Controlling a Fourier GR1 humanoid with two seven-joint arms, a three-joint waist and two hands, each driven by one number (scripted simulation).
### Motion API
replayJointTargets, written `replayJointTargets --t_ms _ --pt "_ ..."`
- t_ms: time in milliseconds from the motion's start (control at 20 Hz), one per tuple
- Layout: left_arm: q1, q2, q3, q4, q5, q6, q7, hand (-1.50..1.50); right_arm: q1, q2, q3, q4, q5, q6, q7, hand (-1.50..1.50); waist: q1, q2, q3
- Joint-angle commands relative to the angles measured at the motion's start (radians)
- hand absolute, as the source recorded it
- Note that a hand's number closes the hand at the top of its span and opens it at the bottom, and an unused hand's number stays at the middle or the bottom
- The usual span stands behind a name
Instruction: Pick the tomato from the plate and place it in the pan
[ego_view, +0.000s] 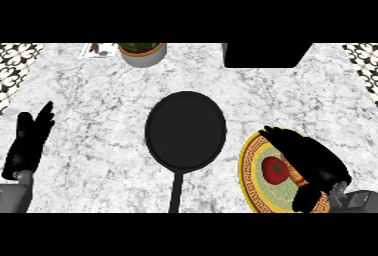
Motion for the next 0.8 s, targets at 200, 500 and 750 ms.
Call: replayJointTargets --t_ms 200,500,750 --pt "0.024 -0.034 0.055 0.005 -0.049 -0.044 -0.041 0.00 0.047 0.087 -0.004 0.061 0.146 -0.008 -0.092 -1.50 -0.001 0.000 0.000" --pt "-0.040 -0.040 0.100 0.020 -0.076 -0.089 0.019 0.00 0.066 0.128 -0.076 0.008 0.181 0.068 -0.086 -1.50 -0.003 -0.001 0.000" --pt "-0.024 -0.078 0.112 0.122 -0.117 -0.076 -0.092 0.00 0.009 0.156 -0.109 0.152 0.211 0.066 -0.151 -1.50 -0.003 0.001 0.000"
